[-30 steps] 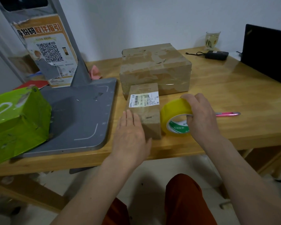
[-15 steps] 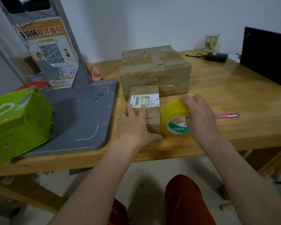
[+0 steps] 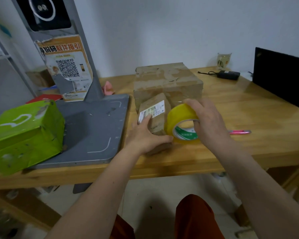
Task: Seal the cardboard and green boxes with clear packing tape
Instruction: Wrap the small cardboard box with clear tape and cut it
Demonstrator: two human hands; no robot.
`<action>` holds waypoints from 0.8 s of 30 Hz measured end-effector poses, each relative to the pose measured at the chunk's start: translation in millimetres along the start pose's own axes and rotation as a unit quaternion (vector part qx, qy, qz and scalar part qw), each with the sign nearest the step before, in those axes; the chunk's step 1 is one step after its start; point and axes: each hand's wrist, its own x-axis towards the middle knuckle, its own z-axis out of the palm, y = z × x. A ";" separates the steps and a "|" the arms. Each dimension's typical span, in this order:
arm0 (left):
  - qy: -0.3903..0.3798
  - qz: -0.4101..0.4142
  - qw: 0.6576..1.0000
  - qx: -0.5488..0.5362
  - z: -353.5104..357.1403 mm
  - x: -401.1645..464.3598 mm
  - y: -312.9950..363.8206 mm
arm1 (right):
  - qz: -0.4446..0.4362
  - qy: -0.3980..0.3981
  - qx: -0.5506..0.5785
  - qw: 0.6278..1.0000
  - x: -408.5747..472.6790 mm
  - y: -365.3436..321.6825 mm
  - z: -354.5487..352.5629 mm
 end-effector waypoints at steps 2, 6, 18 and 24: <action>-0.002 -0.001 0.982 -0.187 3.1 -5.1 -3.5 | -0.026 0.057 0.016 0.998 16.2 -11.9 -13.6; -0.007 -0.027 0.921 -0.388 19.9 -19.2 -4.8 | 0.021 0.148 0.123 0.981 31.8 -28.1 -18.3; 0.055 0.188 0.941 -0.277 9.6 -11.1 -23.6 | 0.202 0.005 0.411 0.889 19.6 -42.2 38.2; 0.077 0.216 0.961 -0.157 2.7 2.0 -36.7 | 0.149 -0.068 0.399 0.902 32.7 -37.1 24.2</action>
